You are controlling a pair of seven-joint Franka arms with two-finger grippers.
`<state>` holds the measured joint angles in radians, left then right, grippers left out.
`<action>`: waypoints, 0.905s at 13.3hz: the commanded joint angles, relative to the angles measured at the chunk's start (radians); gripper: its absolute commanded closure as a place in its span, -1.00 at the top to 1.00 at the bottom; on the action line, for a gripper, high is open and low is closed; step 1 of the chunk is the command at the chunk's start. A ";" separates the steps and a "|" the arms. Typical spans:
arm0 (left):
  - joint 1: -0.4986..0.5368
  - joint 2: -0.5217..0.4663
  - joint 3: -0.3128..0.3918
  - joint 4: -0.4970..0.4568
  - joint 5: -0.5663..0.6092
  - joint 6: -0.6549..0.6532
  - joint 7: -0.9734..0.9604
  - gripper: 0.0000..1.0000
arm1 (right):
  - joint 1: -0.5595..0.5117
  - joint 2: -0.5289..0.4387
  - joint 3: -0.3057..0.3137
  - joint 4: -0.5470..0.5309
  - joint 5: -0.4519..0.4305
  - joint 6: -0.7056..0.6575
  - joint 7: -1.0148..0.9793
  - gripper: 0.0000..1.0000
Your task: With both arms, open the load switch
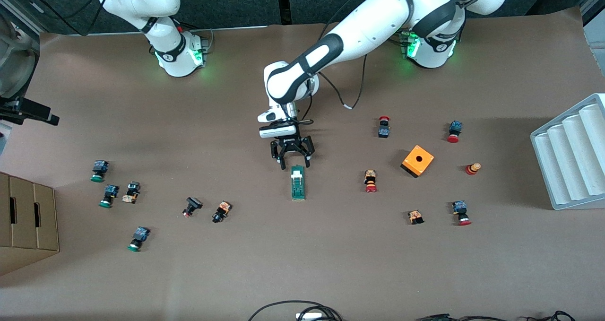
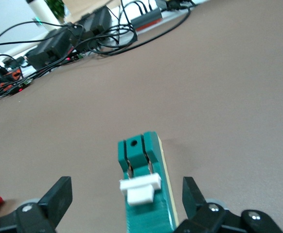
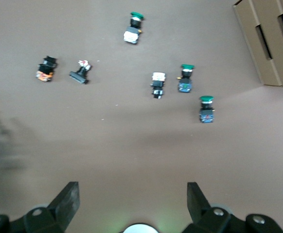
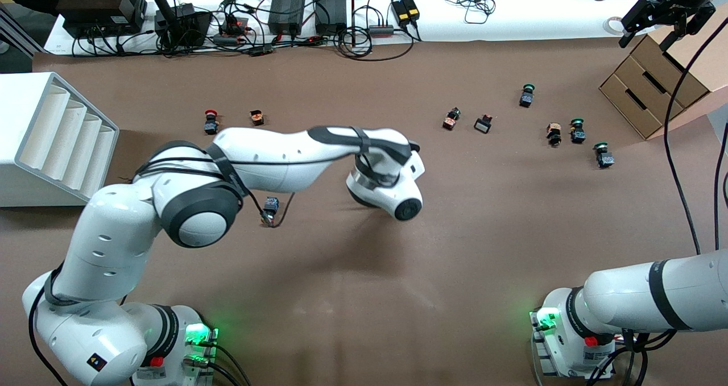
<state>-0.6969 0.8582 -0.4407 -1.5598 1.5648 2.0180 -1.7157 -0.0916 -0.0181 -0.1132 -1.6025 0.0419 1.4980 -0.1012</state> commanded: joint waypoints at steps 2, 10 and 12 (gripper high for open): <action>0.022 -0.091 -0.010 0.006 -0.214 0.036 0.282 1.00 | -0.004 0.004 0.007 0.007 -0.040 0.024 -0.015 1.00; 0.143 -0.292 -0.006 0.046 -0.730 0.015 1.040 1.00 | -0.003 0.032 0.007 0.007 -0.034 0.060 -0.006 1.00; 0.166 -0.342 -0.006 0.046 -0.802 -0.034 1.116 1.00 | 0.003 0.038 0.007 0.006 -0.042 0.091 -0.011 1.00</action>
<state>-0.5504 0.5738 -0.4418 -1.4949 0.8254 2.0284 -0.6750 -0.0916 0.0119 -0.1084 -1.6012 0.0246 1.5608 -0.1050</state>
